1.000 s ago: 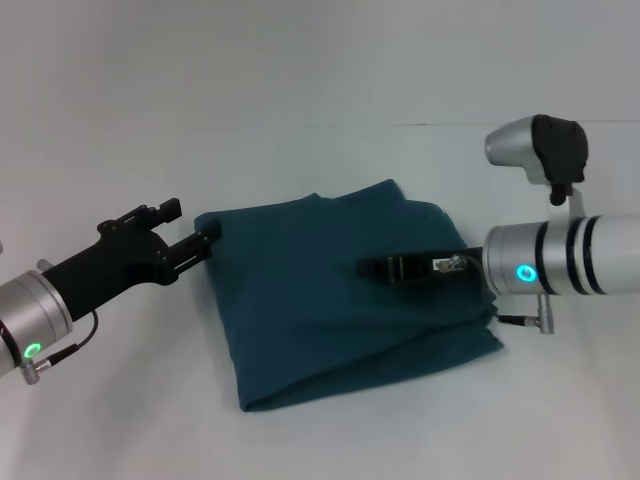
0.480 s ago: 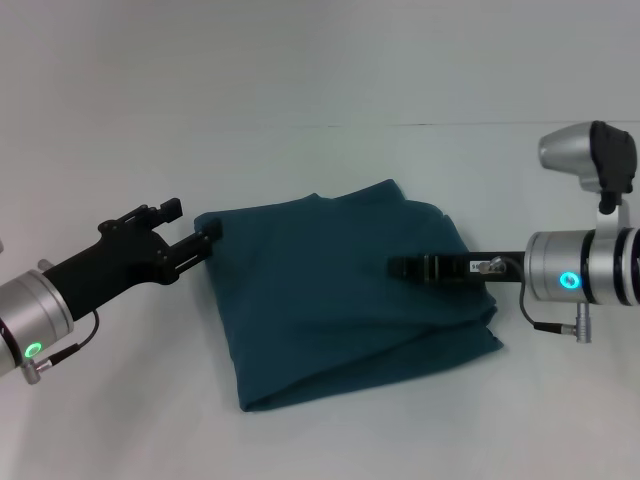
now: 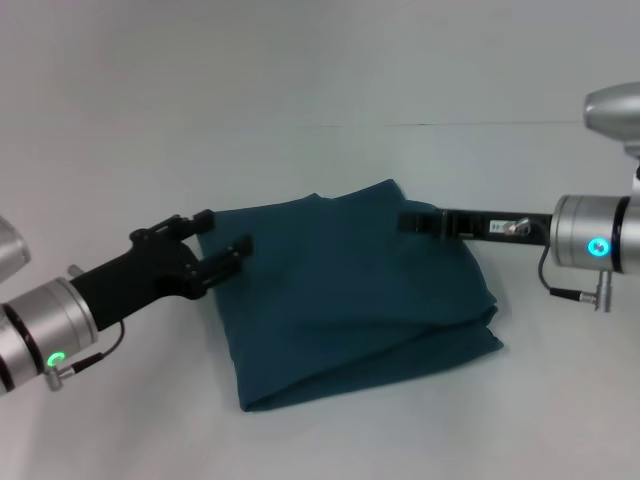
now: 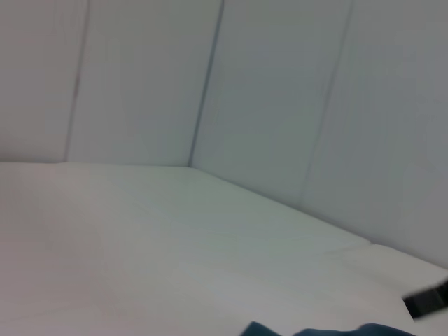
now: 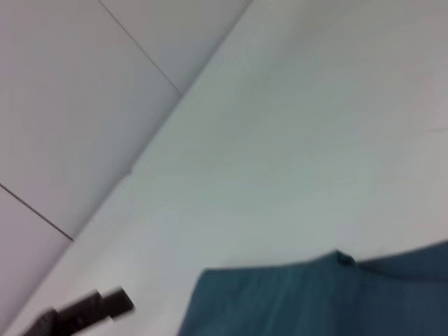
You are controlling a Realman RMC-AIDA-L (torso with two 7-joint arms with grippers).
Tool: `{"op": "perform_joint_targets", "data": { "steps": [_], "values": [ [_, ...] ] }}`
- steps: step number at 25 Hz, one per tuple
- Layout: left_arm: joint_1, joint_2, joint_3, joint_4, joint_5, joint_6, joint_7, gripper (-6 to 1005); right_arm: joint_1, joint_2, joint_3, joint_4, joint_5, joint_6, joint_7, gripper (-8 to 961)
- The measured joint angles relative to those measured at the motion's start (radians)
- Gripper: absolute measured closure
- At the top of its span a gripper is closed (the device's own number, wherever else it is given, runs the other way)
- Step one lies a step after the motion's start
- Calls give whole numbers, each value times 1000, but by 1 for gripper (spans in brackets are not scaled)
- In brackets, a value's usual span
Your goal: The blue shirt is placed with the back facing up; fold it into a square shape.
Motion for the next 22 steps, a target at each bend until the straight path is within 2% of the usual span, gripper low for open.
{"op": "perform_joint_targets", "data": {
  "steps": [12,22],
  "values": [
    [-22,-4,89,-57,3,-2,97,310,-40,-19,222,-52,6,-184,-24,912],
    [-64,-6,112,-150,6,-171,189,310,-43,-20,244,-53,6,-203,-27,911]
  ]
}}
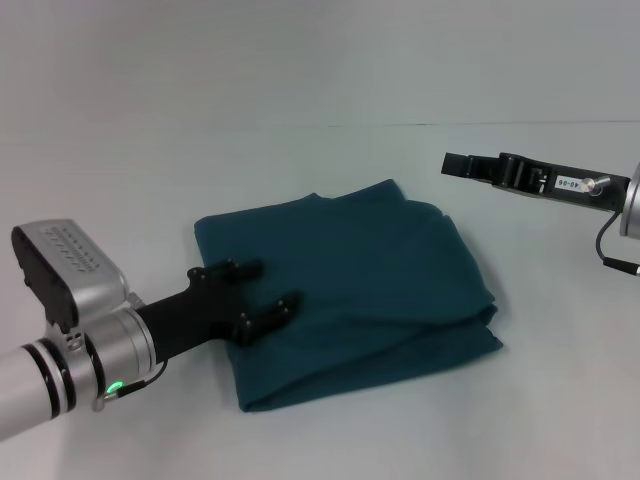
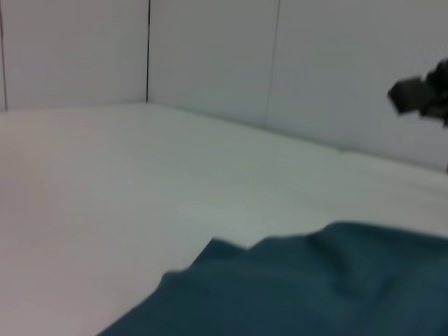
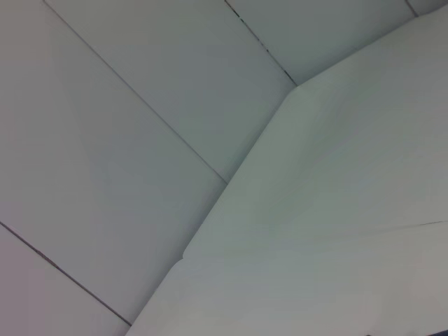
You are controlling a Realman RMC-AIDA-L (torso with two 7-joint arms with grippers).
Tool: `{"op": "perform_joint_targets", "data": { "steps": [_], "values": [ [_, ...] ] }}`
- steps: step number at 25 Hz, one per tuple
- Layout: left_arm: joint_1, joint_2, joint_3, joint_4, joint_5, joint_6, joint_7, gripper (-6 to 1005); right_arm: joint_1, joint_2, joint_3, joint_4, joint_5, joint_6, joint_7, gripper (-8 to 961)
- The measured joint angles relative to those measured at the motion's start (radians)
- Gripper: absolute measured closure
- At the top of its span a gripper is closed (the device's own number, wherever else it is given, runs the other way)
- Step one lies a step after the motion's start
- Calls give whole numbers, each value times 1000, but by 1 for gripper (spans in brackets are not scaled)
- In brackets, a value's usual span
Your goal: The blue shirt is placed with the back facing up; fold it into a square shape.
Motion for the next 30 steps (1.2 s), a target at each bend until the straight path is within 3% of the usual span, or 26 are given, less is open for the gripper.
{"op": "perform_joint_targets", "data": {
  "steps": [8,12,18,30],
  "values": [
    [3,-1,57,-10,1,-62,8,310,0,0,1,4,0,7,-4,910],
    [9,0,57,-1,3,-3,14,310,0,1,3,6,0,8,-13,908],
    [47,3,55,64,-1,201,14,310,0,3,3,9,0,9,-15,904],
    [39,-1,142,52,3,223,21,310,-8,9,3,11,0,20,-27,894]
  ]
}}
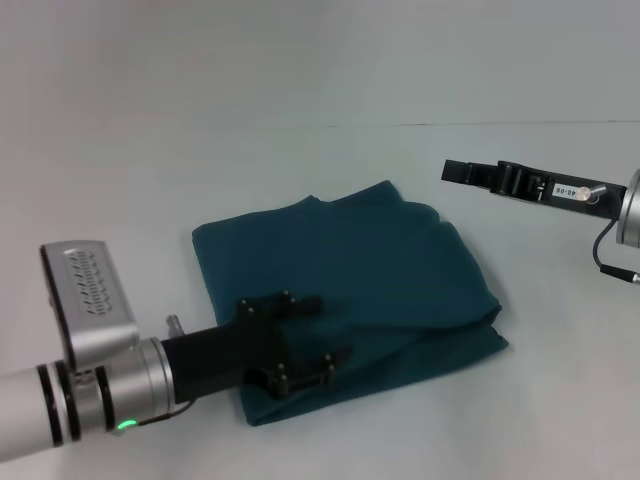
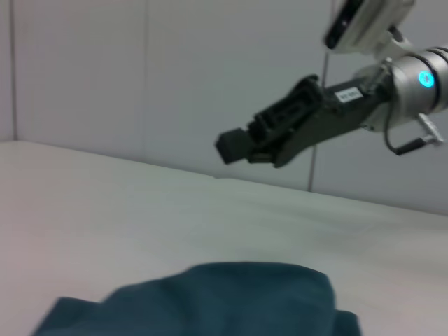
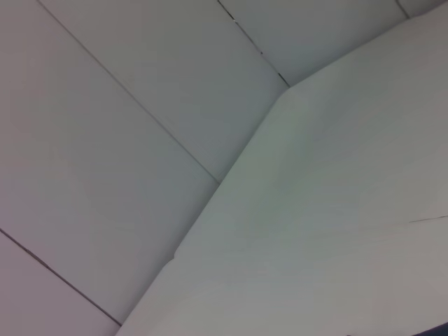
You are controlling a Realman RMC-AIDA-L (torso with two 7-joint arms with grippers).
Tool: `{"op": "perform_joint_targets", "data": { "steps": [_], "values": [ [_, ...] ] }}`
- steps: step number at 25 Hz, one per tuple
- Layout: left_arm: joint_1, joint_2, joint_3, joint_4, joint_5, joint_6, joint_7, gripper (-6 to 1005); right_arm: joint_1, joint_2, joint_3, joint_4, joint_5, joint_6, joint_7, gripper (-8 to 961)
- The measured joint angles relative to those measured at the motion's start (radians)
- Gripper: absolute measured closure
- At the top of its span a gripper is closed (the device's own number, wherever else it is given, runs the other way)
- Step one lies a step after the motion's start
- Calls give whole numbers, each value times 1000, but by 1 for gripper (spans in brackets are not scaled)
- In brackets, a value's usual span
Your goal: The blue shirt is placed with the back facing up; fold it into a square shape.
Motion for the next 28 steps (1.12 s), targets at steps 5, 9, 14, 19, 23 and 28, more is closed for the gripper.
{"op": "perform_joint_targets", "data": {
  "steps": [5,9,14,19,23,28],
  "values": [
    [-21,0,36,-38,0,-33,0,310,0,4,0,1,0,4,-4,890],
    [-27,0,63,-54,0,-62,-3,310,-1,5,0,2,0,9,-5,887],
    [-29,0,81,-64,0,-65,-11,310,-2,5,0,3,0,12,-5,883],
    [-30,2,124,-65,2,-65,-44,310,-3,5,0,3,0,12,-5,879],
    [-26,7,140,-45,17,-16,-83,309,-3,5,0,3,0,12,-5,876],
    [4,10,119,60,49,82,-169,308,-4,5,0,3,0,10,-5,872]
  ]
}}
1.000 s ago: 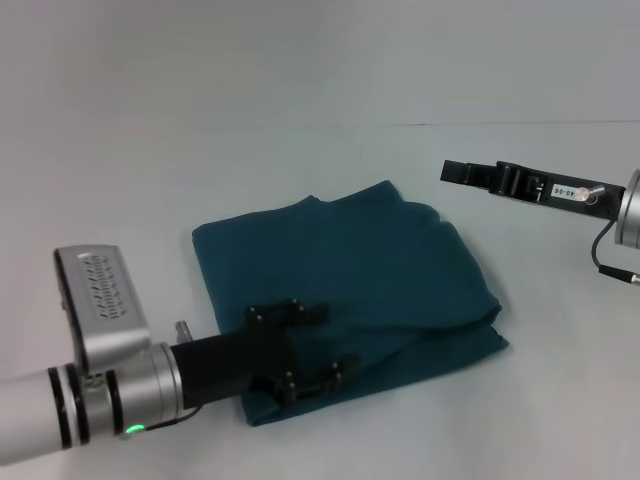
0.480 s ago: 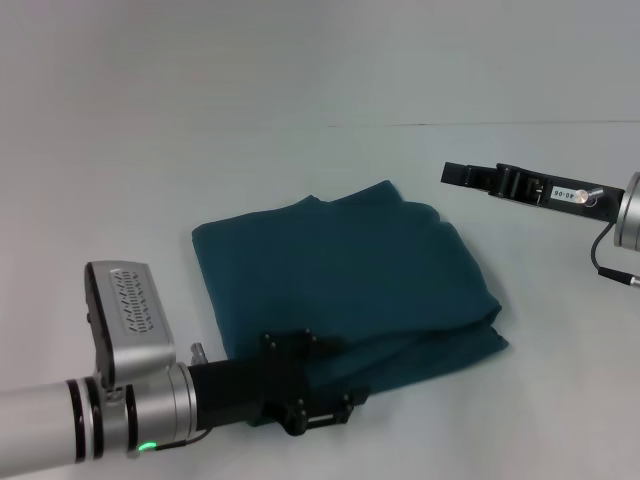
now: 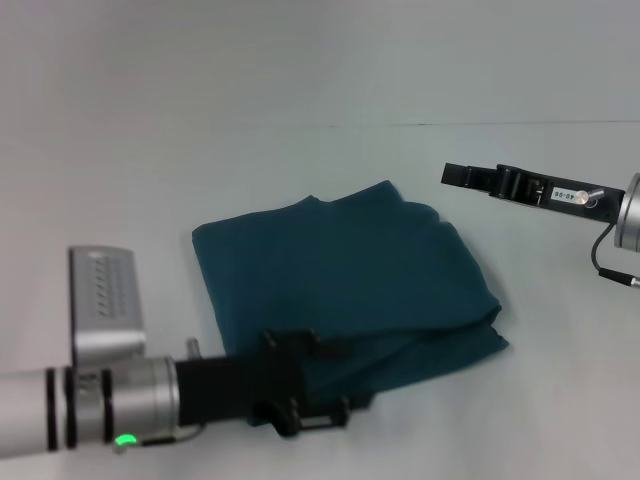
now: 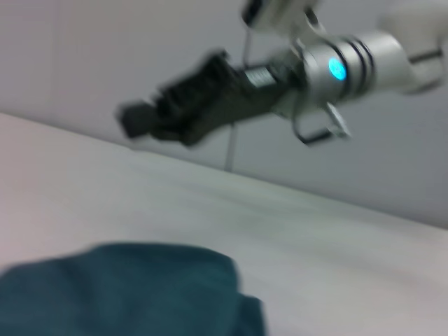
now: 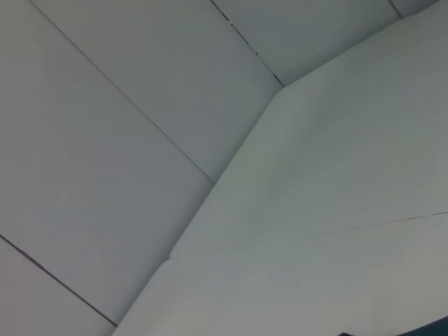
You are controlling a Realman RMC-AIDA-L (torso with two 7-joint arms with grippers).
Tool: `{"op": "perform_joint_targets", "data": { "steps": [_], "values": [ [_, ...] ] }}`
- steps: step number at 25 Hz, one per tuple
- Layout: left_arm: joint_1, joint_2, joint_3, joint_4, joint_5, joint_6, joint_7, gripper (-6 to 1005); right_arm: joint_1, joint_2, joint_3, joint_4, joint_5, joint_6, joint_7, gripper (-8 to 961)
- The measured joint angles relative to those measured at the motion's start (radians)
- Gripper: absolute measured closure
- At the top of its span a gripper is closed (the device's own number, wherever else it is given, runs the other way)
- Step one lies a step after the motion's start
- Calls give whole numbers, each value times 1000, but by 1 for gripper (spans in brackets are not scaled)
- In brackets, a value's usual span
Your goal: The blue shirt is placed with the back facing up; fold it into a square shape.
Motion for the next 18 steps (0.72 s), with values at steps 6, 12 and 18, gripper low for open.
{"op": "perform_joint_targets", "data": {
  "steps": [6,12,18],
  "values": [
    [2,0,-203,61,-6,-67,-140,308,-2,0,0,0,0,-6,0,867],
    [-29,1,-337,56,-7,-289,-353,305,-10,0,-6,0,0,-8,-7,862],
    [-36,4,-335,56,-1,-373,-436,303,-21,-2,-7,0,-1,-64,-73,835]
  ]
}}
